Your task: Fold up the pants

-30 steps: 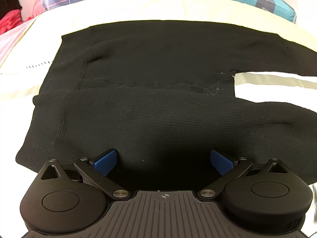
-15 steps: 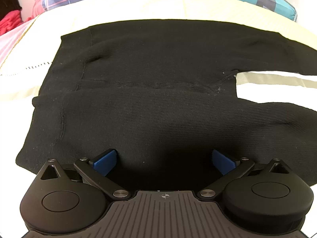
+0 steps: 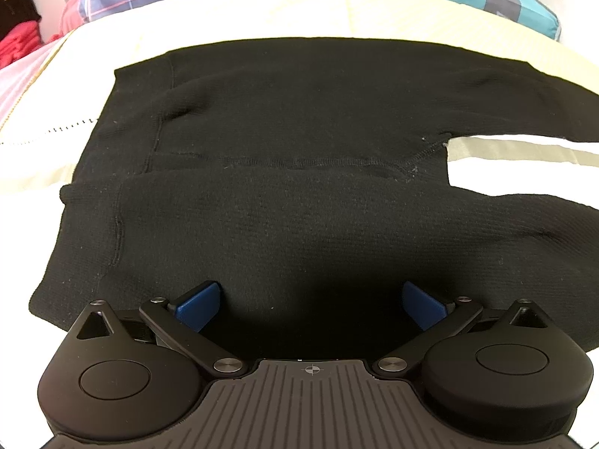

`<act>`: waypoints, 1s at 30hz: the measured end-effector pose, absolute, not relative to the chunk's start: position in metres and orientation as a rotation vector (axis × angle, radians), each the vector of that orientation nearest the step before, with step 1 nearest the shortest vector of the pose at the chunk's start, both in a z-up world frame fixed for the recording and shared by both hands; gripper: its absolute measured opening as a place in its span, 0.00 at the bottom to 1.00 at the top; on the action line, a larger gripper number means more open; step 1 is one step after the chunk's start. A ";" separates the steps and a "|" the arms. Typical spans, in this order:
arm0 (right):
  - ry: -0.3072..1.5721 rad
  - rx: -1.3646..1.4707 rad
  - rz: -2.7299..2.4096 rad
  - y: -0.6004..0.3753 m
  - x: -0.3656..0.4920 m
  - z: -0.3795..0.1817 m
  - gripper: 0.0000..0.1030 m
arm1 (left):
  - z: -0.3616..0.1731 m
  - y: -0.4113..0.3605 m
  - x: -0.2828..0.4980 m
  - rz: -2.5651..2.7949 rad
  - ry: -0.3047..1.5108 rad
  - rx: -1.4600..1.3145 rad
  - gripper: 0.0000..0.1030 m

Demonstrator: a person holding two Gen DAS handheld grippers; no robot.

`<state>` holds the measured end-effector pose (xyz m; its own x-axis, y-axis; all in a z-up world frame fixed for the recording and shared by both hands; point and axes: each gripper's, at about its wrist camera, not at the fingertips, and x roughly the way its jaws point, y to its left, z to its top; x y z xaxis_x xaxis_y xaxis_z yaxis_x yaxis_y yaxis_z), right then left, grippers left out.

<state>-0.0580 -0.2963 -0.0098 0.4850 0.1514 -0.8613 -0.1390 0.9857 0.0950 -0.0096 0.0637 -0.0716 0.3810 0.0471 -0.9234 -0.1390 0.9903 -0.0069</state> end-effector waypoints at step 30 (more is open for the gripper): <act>0.914 -0.370 0.817 -0.129 -0.051 0.007 0.62 | -0.053 0.110 -0.054 0.151 1.136 -0.154 1.00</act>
<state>-0.0509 -0.1289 0.0067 0.3461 0.4640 -0.8154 -0.7583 0.6501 0.0481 -0.0544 0.1095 -0.0534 0.4136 0.0417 -0.9095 -0.1981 0.9791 -0.0452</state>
